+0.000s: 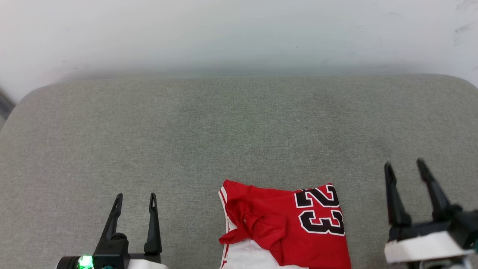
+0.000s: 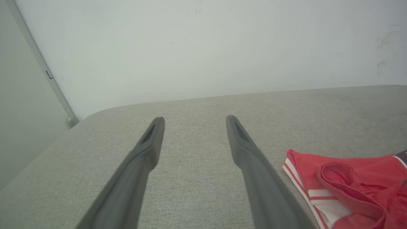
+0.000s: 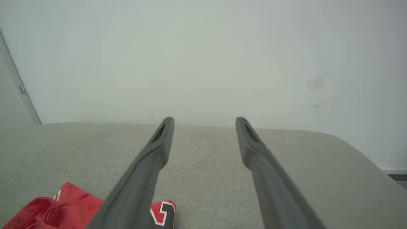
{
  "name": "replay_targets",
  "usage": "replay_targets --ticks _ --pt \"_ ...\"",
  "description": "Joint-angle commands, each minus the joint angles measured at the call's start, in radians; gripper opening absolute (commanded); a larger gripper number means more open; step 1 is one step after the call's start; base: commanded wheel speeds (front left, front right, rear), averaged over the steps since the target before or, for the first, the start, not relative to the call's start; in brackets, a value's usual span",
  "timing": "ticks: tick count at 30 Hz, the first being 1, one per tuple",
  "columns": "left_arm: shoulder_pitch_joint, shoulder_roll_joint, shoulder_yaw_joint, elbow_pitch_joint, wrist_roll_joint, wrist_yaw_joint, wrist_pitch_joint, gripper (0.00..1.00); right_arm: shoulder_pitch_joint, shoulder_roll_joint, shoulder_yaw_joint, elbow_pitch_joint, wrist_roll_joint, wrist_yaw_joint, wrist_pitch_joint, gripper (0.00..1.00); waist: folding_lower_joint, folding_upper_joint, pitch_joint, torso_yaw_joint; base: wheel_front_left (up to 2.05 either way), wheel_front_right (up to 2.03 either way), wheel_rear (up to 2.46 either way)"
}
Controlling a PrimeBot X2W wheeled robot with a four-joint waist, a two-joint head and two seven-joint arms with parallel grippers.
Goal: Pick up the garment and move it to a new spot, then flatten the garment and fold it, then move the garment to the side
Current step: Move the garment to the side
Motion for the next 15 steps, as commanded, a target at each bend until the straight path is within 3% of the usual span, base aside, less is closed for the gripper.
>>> replay_targets --ticks 1,4,5,9,15 --pt "0.000 -0.001 0.004 0.002 0.003 -0.001 -0.002 1.00 -0.029 -0.019 -0.002 -0.008 -0.002 -0.001 -0.002 1.00 0.0000 0.0000 -0.001 0.000 0.00 0.00 0.00" --pt "-0.003 -0.004 0.007 0.006 0.005 -0.004 -0.002 1.00 -0.107 -0.077 0.018 -0.013 -0.010 -0.001 0.008 1.00 0.0000 0.0000 -0.002 -0.002 0.00 0.00 0.00" --pt "-0.001 -0.006 0.010 0.008 0.005 -0.007 -0.002 1.00 -0.191 -0.157 0.061 -0.010 0.004 -0.001 0.092 1.00 0.0000 0.0000 0.000 -0.003 0.00 0.00 0.00" --pt "0.000 -0.009 0.016 0.009 0.004 -0.009 -0.002 1.00 -0.276 -0.282 0.179 -0.012 0.083 -0.001 0.321 1.00 0.0000 0.0000 0.004 -0.003 0.00 0.00 0.00" --pt "-0.010 -0.014 0.020 0.013 0.006 -0.019 -0.002 1.00 -0.334 -0.473 0.334 -0.011 0.386 -0.001 0.796 1.00 0.0000 0.0000 0.014 -0.001 0.00 0.00 0.00"
